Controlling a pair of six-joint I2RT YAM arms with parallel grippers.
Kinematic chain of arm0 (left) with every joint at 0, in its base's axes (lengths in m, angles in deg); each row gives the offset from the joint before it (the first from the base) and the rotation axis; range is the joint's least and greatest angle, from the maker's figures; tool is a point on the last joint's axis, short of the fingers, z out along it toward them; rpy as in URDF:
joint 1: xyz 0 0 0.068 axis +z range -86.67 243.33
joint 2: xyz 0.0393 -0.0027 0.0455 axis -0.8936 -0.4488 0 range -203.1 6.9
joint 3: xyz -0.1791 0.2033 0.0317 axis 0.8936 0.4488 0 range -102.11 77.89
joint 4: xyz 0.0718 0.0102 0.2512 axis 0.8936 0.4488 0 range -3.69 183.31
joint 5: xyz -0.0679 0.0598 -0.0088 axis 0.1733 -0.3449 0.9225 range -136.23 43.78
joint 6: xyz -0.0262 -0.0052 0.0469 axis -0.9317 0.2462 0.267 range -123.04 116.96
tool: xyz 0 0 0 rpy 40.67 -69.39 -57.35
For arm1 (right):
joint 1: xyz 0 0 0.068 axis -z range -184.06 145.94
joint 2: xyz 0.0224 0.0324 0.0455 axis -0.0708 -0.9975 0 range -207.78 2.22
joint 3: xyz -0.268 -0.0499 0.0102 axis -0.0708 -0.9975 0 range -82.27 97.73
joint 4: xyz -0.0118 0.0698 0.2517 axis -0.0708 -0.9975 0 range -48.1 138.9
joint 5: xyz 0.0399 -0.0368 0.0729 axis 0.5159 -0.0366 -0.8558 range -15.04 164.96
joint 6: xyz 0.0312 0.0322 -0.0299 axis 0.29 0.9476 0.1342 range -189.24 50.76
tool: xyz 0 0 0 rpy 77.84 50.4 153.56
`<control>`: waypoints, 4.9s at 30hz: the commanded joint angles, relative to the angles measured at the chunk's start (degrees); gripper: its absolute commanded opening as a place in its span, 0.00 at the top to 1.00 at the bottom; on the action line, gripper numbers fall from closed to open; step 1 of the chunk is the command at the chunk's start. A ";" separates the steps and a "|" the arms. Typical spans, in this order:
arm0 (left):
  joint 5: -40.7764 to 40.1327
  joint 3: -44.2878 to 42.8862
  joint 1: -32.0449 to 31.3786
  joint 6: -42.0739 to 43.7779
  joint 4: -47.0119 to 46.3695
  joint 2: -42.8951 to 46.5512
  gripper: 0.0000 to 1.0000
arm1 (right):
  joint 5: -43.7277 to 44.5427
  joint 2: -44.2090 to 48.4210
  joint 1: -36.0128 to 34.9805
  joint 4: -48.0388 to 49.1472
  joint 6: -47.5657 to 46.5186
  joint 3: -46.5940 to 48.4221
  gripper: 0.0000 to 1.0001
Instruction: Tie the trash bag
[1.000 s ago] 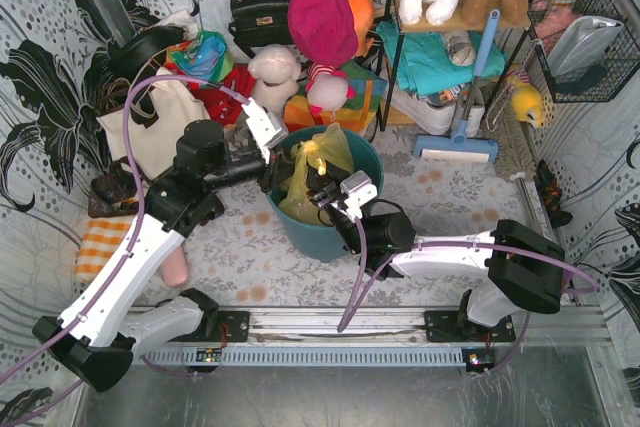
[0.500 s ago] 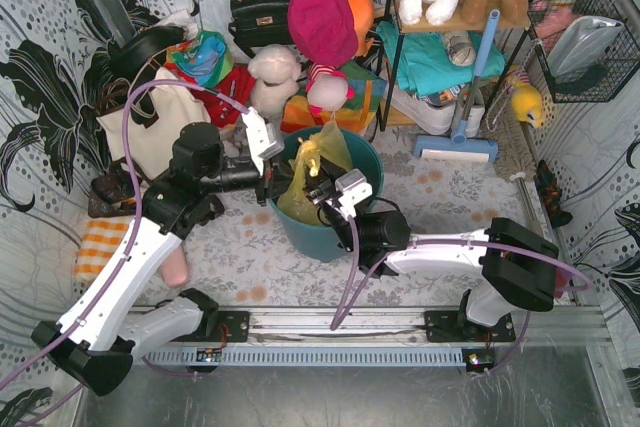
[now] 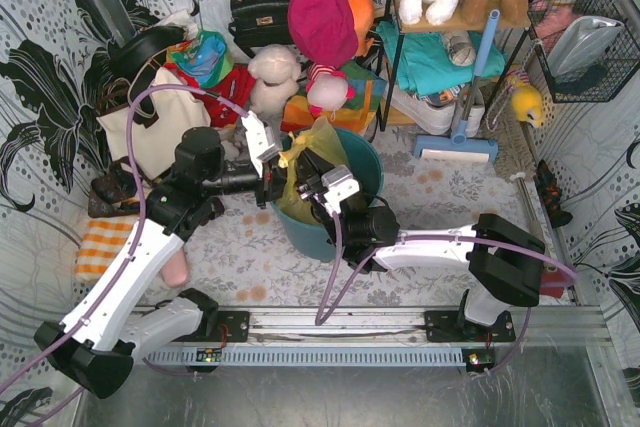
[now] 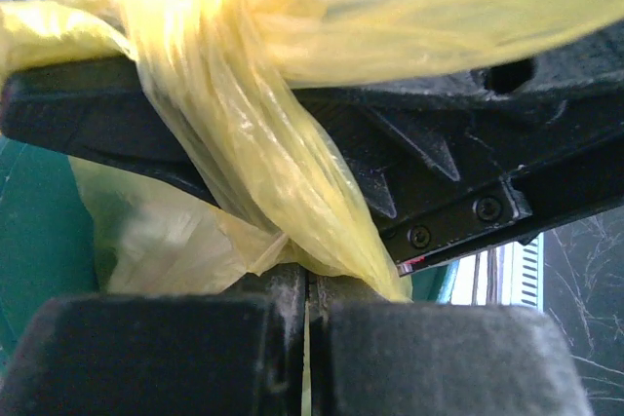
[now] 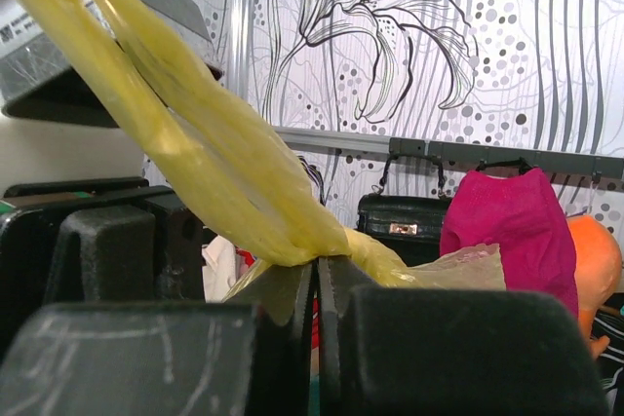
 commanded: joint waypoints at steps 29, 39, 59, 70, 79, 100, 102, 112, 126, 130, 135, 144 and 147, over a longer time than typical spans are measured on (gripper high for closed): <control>-32.28 -0.36 -1.61 -14.63 -15.86 11.09 0.45 | -10.85 5.95 2.24 4.83 12.48 -6.92 1.00; -39.92 -12.99 -1.67 -31.13 -8.52 1.04 0.45 | -10.51 4.87 2.26 4.83 12.44 -5.85 1.00; -27.43 -19.63 -1.74 -35.62 6.42 -3.66 0.49 | -8.71 4.30 2.27 4.83 11.69 -4.79 1.00; -27.59 -20.22 -1.69 -34.63 10.32 -3.05 0.48 | -8.66 3.63 2.27 4.91 11.82 -4.18 1.00; -27.27 -20.38 -1.69 -33.84 11.44 -3.21 0.62 | -8.70 3.36 2.25 4.91 11.88 -3.94 1.00; -26.59 -21.31 -1.72 -33.63 8.53 -2.53 1.00 | -8.20 3.39 2.27 4.91 11.68 -3.84 1.00; -24.74 -21.56 -1.76 -33.68 8.43 -3.10 0.93 | -8.47 3.16 2.27 5.00 11.85 -3.60 1.00; -24.92 -22.71 -1.84 -29.88 14.83 -5.60 0.57 | -8.73 2.95 2.27 4.91 11.73 -3.13 1.00; -29.44 -23.13 -10.56 -26.72 18.96 -8.19 0.40 | -9.06 2.01 2.27 4.91 11.58 -1.96 1.00; -30.64 -23.44 -11.00 -26.05 19.18 -7.64 0.38 | -9.04 1.87 2.25 4.91 11.60 -1.88 1.00; -39.46 -25.08 -10.92 -25.77 19.61 -4.85 0.33 | -9.12 2.11 2.26 4.91 11.66 -2.05 1.00; -45.20 -25.92 -10.93 -27.48 16.10 -1.78 0.37 | -9.11 2.30 2.20 4.92 11.72 -2.38 1.00; -47.34 -25.63 -10.90 -28.02 16.97 -1.70 0.40 | -9.10 2.39 2.27 4.92 11.67 -2.49 1.00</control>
